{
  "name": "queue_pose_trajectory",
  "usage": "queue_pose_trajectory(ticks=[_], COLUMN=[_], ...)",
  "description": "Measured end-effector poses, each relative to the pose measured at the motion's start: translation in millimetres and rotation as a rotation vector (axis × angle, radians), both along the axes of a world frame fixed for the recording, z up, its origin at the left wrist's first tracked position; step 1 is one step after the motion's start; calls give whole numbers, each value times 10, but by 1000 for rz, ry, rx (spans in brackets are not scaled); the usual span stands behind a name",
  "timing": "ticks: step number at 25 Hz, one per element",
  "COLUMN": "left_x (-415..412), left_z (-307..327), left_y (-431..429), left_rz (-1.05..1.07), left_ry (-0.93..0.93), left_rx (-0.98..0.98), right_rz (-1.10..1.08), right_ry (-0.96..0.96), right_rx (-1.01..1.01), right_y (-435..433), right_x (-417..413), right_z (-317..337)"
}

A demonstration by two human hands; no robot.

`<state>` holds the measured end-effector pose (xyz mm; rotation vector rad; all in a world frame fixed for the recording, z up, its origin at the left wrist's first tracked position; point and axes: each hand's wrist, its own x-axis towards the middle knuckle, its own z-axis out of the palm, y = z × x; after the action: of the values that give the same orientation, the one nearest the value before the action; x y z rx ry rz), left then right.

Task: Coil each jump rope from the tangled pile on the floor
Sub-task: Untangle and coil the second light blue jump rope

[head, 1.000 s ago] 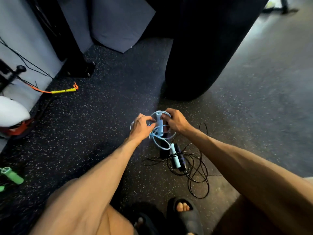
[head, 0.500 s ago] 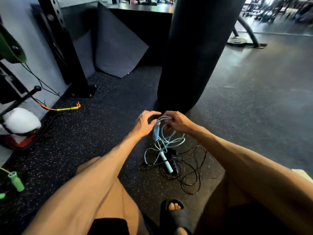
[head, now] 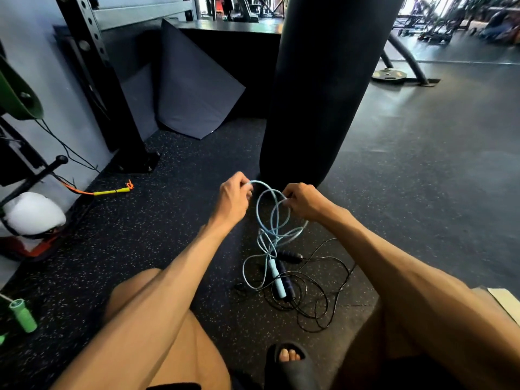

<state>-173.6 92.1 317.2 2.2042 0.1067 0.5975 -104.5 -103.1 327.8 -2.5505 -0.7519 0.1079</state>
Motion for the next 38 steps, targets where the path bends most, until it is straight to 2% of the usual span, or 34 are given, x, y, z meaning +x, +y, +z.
queue_pose_trajectory(ticks=[2, 7, 11, 14, 16, 19, 23, 25, 29, 35, 38], left_x=[19, -44, -111, -153, -160, -174, -206, -234, -275, -233, -217], left_z=[39, 159, 210, 251, 231, 178, 176, 171, 80, -18, -14], left_y=[139, 340, 374, 443, 454, 390, 249, 179, 36, -104, -69], left_rz=[100, 141, 327, 409, 327, 93, -98, -150, -146, 118, 77], left_ry=[77, 226, 272, 257, 306, 425, 339, 334, 390, 171, 190], left_rx=[-78, -42, 117, 112, 97, 94, -74, -47, 111, -65, 112], right_rz=[-108, -473, -552, -597, -538, -250, -26, 2, -75, 47, 101], right_ry=[30, 47, -1, -39, 13, 113, 114, 175, 360, 495, 521], right_rx=[17, 58, 54, 106, 200, 247, 209, 279, 476, 543, 512], right_y=[-103, -394, -458, -433, -394, -226, 42, 100, 140, 213, 219], right_x=[73, 289, 256, 236, 235, 87, -101, -151, -251, -369, -397], right_z=[4, -31, -21, -3, 34, 156, 207, 221, 298, 390, 372])
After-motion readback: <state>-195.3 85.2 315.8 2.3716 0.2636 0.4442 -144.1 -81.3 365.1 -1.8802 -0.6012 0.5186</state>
